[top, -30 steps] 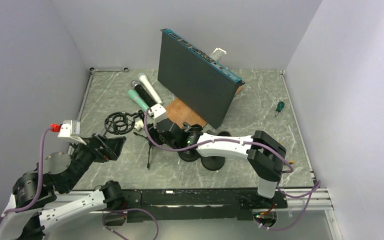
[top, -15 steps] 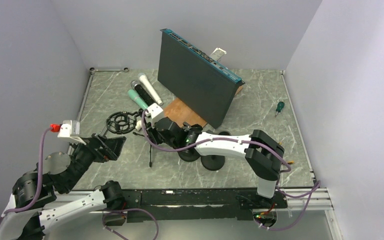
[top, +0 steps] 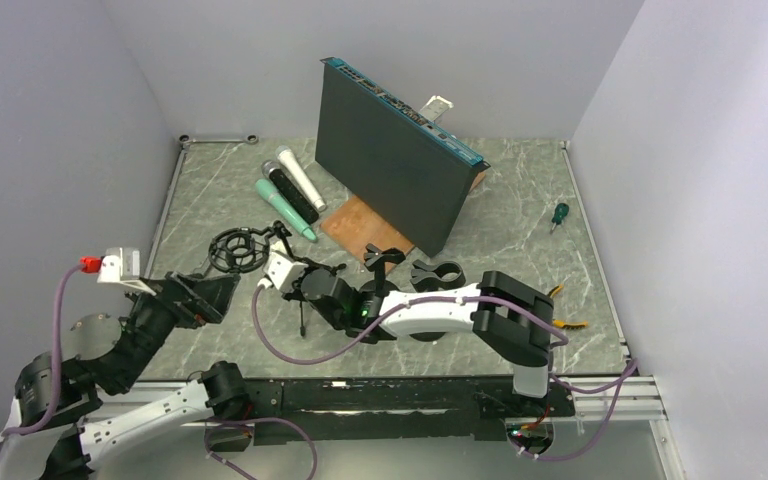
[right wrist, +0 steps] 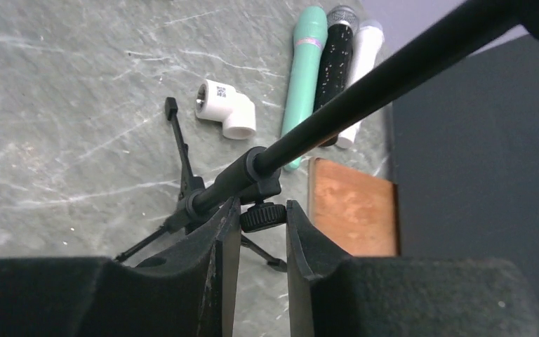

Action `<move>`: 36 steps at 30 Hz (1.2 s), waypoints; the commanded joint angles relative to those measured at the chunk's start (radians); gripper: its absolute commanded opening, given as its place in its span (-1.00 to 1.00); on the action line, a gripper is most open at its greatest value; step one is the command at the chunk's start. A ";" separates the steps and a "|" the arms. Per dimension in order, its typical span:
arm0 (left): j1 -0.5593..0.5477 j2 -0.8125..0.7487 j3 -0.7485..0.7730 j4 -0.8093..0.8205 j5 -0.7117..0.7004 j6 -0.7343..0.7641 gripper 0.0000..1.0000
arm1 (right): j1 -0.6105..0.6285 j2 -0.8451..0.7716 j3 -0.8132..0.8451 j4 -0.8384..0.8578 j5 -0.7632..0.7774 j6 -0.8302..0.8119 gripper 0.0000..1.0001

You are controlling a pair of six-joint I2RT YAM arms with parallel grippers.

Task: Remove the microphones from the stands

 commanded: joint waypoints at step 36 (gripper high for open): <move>-0.002 -0.048 -0.029 0.005 -0.010 -0.046 0.98 | -0.129 -0.212 -0.016 -0.222 -0.315 0.571 0.46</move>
